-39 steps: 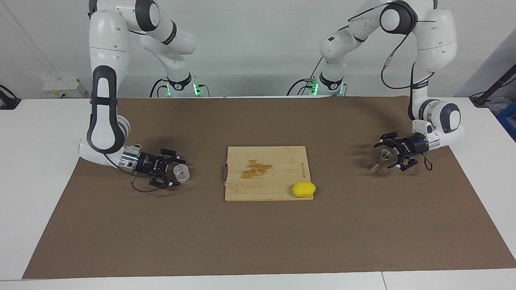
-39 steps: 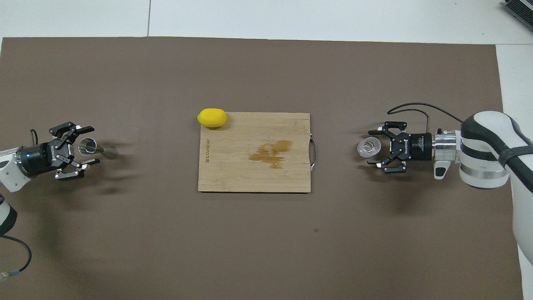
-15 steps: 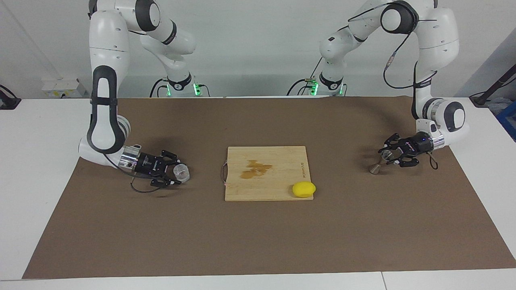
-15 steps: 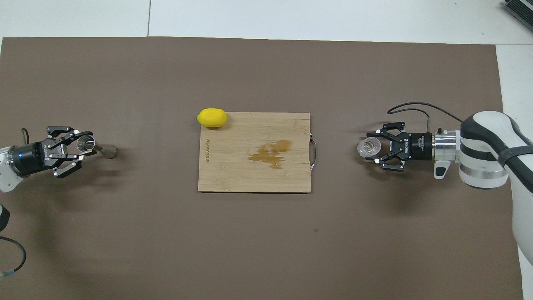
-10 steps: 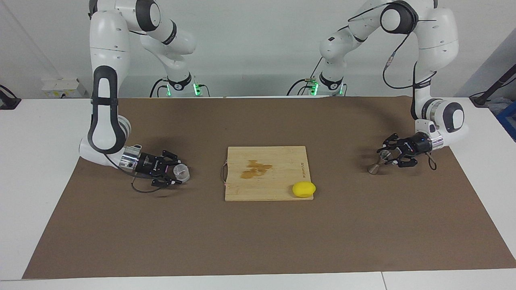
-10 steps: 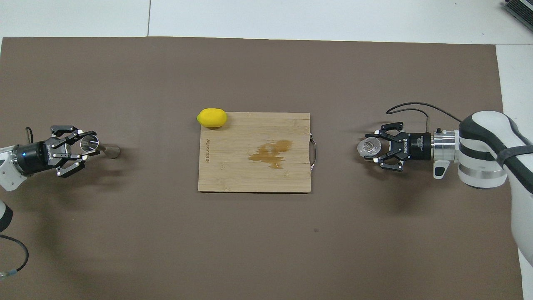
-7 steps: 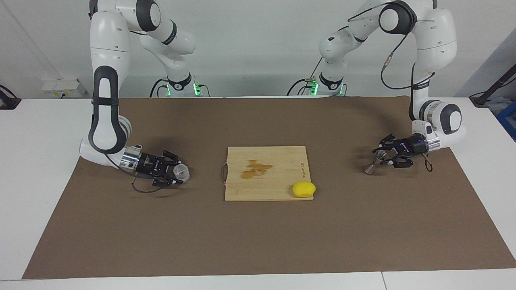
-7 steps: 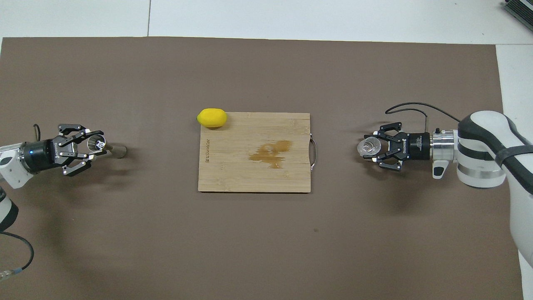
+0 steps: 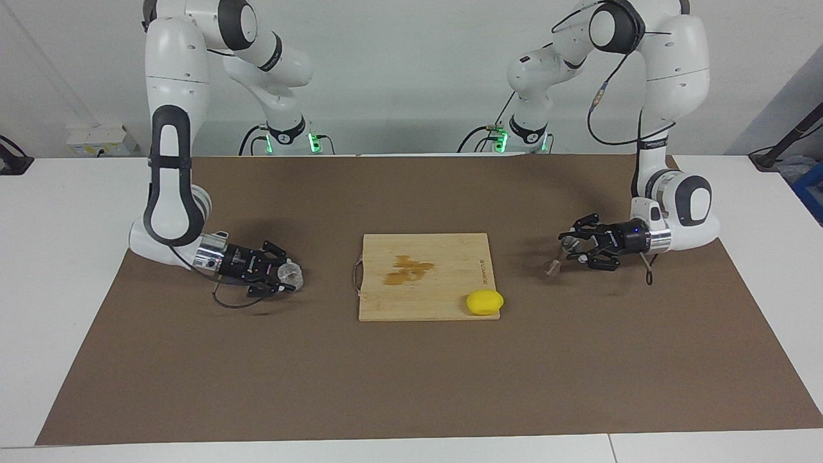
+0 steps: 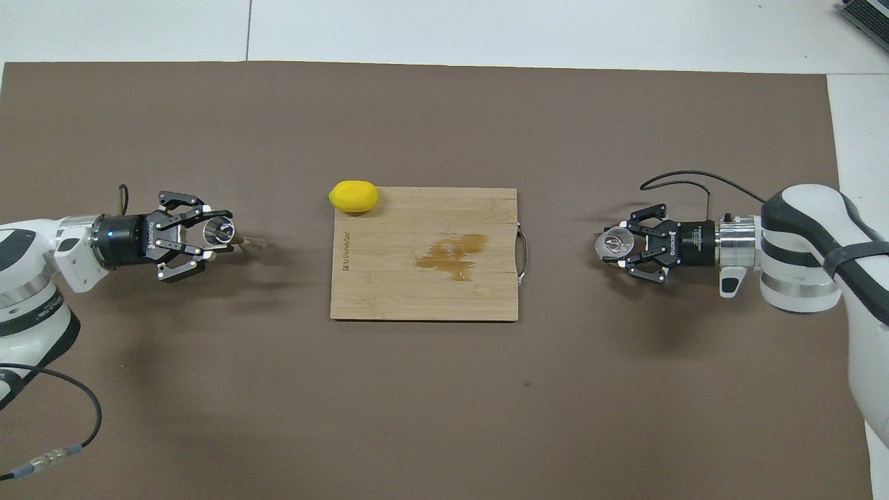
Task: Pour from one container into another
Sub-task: 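Carry the metal tin onto the cutting board with the left gripper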
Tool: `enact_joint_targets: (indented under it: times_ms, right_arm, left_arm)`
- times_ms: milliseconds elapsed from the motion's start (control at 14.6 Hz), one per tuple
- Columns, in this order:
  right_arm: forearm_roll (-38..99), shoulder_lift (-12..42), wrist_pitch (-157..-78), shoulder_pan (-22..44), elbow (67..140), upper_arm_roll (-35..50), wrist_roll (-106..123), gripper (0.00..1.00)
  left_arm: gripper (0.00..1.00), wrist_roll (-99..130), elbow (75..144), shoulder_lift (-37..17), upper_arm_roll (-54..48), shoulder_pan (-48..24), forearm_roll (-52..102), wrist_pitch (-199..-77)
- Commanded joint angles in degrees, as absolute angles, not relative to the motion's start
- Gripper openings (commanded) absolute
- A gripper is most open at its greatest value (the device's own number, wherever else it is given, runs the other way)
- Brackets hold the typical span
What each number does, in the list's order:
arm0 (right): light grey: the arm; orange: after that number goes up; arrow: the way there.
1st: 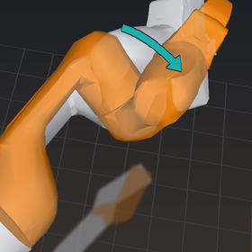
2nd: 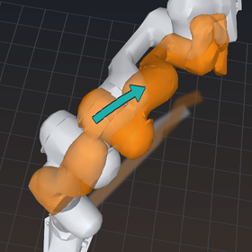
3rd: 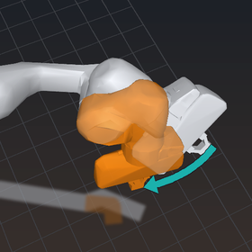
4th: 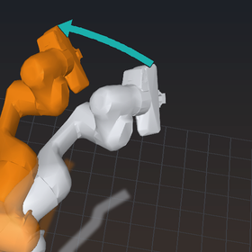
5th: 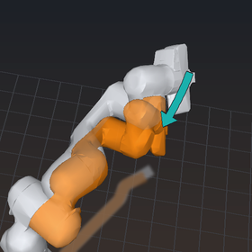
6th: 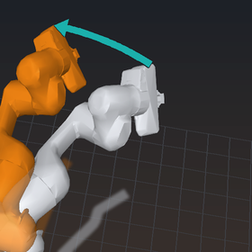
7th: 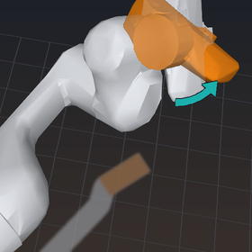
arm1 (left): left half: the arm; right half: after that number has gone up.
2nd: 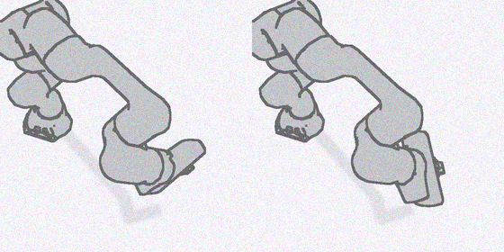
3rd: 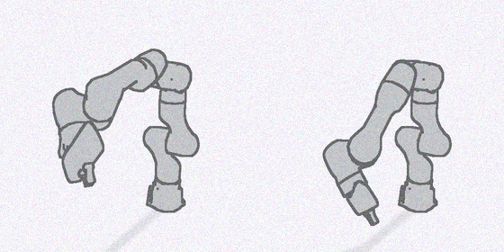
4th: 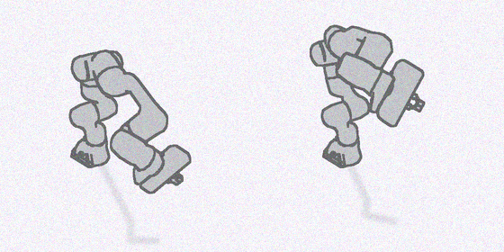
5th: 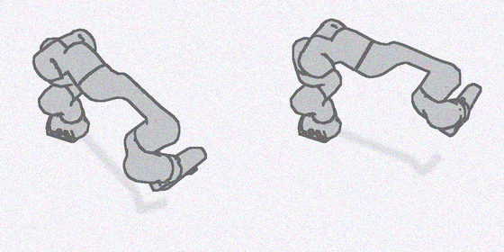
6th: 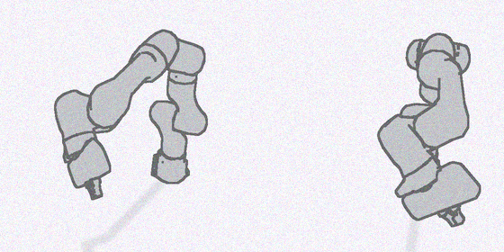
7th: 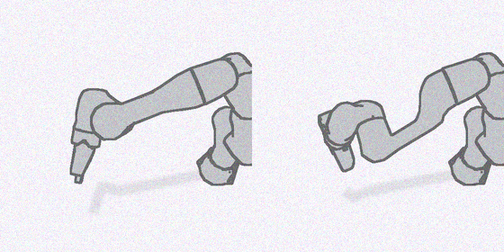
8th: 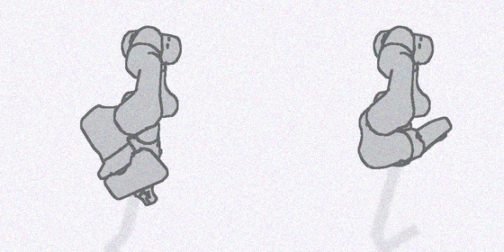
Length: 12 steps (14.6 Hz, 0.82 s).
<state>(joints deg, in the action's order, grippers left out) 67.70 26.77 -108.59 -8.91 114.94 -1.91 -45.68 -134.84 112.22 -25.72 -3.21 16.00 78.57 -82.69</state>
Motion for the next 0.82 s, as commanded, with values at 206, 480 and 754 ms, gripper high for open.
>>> enact_joint_targets:
  times_ms: [206, 480, 754]
  right_arm:
    - [66.0, 25.9, -108.6, -8.7, 113.7, -1.8, -46.1, 0.12]
    - [64.4, 20.8, -108.7, -8.6, 113.7, -1.8, -50.3, 0.00]
    - [63.0, 15.8, -108.5, -8.5, 113.7, -1.7, -56.7, 0.00]
  left_arm:
    - [0.31, -132.7, 121.6, -16.8, -2.2, 4.4, 85.8, -89.3]
    - [0.32, -132.8, 125.0, -14.2, -2.2, -2.9, 91.6, -95.5]
    - [0.32, -132.8, 125.9, -13.6, -2.2, -8.1, 96.9, -99.8]
